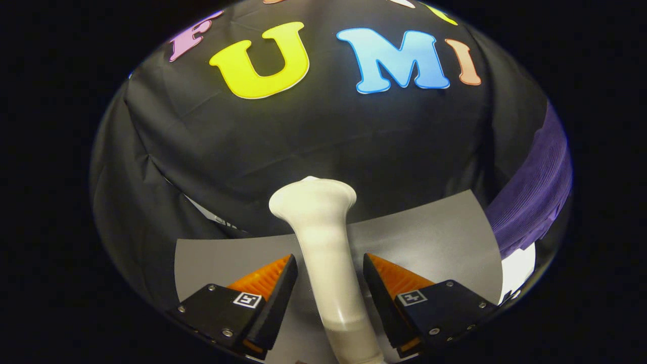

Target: Iron the clothes twice with a garment steamer, once on the left side and once on the right side.

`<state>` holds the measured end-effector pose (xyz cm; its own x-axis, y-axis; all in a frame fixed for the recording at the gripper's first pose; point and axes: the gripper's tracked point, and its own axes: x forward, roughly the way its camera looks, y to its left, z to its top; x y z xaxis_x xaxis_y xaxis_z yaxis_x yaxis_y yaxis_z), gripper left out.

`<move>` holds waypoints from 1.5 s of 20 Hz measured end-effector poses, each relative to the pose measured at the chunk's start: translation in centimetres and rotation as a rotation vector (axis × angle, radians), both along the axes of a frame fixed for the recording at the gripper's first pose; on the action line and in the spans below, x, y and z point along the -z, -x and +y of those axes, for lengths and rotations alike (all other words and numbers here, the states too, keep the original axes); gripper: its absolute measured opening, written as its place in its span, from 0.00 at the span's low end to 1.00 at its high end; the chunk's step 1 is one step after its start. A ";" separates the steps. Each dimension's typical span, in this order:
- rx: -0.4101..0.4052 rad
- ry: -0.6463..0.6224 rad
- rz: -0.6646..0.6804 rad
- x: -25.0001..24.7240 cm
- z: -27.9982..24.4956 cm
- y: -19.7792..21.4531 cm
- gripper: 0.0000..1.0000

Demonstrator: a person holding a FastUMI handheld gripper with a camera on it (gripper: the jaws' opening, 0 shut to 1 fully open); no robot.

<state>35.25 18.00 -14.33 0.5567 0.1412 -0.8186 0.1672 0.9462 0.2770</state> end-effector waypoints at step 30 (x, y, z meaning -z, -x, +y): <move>-0.048 0.111 -0.338 -4.1 -0.6 3.0 0.36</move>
<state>32.25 17.36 -10.25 0.7934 0.0944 -0.6013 0.0382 0.9782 0.2040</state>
